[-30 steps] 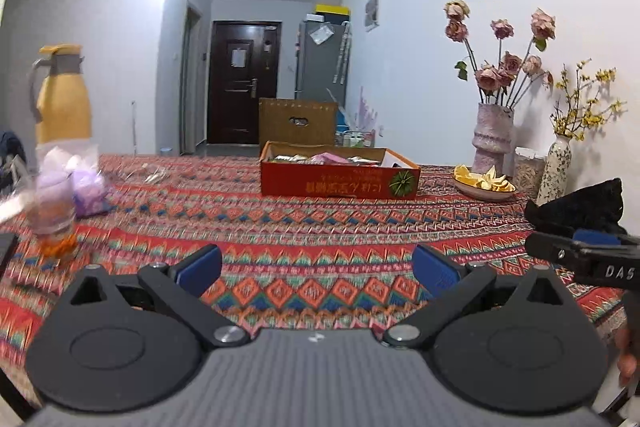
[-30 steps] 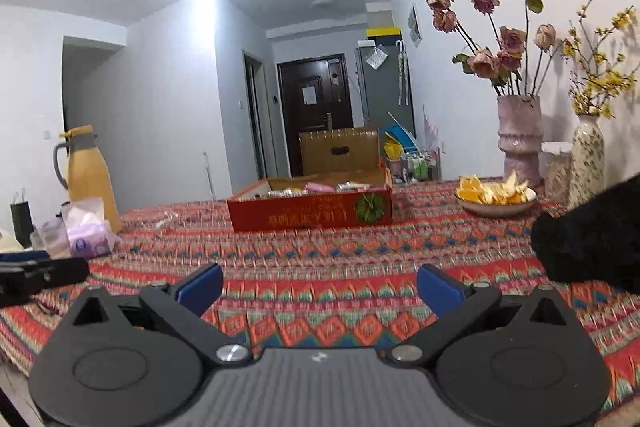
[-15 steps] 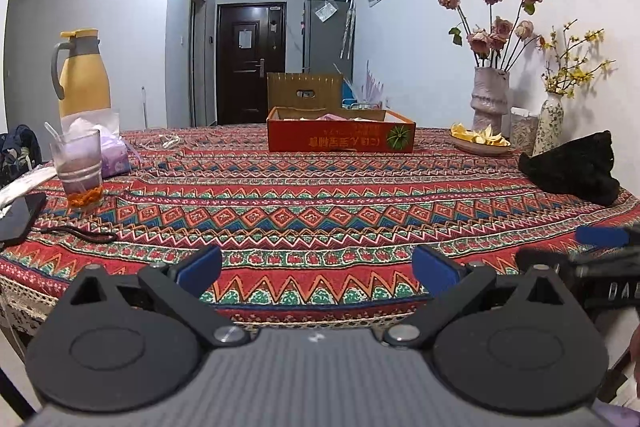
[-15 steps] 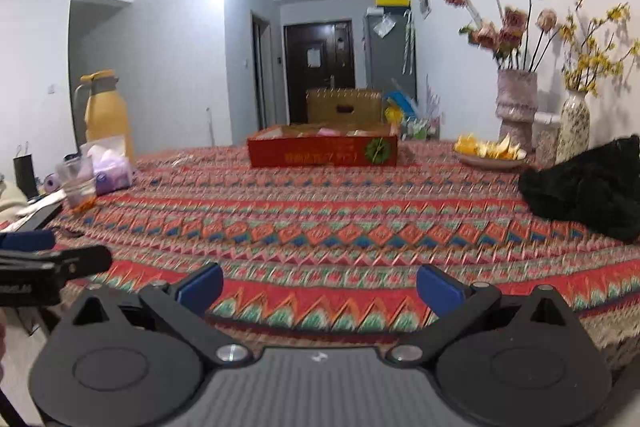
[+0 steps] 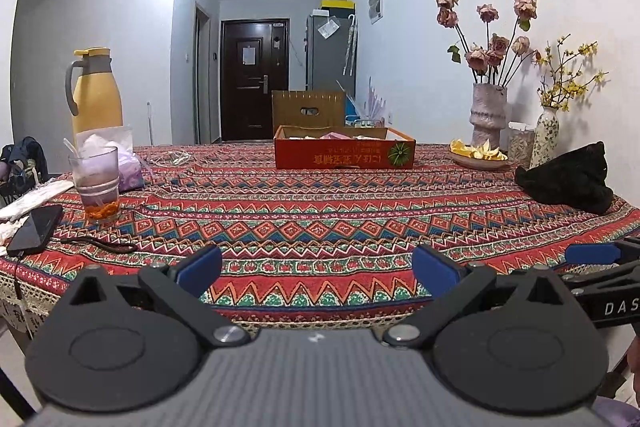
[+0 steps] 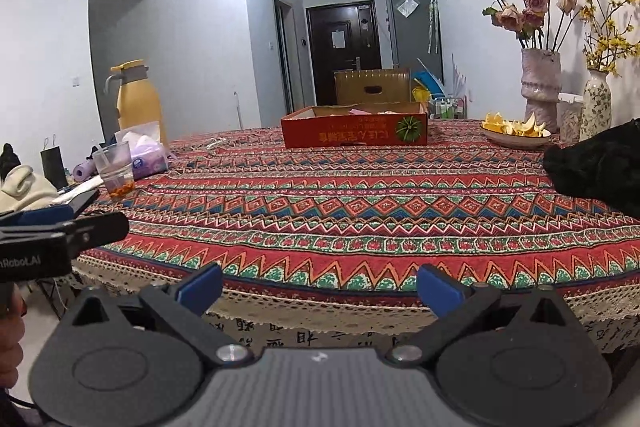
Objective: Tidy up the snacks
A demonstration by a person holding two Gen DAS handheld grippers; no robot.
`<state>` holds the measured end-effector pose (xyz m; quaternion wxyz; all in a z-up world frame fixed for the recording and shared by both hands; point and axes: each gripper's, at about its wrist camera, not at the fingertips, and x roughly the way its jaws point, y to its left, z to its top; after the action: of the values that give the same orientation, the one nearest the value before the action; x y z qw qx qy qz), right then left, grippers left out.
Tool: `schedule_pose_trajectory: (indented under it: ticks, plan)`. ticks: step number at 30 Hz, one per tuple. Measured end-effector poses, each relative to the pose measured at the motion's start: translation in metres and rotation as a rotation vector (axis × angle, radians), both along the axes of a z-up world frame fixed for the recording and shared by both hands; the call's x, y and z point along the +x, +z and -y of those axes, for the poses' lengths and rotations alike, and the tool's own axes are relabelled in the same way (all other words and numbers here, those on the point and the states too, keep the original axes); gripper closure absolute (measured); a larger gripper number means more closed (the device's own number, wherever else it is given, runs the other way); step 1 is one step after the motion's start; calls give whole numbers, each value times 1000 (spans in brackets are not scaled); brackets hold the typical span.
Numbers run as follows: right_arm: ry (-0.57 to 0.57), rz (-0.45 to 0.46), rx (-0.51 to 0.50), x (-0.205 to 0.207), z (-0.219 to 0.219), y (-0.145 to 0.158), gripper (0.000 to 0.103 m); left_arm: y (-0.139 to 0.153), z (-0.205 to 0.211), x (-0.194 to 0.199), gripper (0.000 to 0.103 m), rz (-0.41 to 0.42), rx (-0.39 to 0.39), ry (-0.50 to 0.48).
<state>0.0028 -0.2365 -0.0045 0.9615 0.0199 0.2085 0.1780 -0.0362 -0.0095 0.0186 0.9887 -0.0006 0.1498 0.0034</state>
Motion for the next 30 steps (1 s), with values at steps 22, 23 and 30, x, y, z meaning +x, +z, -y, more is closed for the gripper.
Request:
schedule_pose_trajectory:
  ticks: [22,23,30]
  plan:
    - [-5,6,-6,2,1,1,0,0,-1,0,0,5,-6,-3]
    - [-5,6,-7,2,1,1,0,0,-1,0,0,5,-6,-2]
    - [-3,2,-4,3,1,1,0,0,-2,0,0,5,-6,-1]
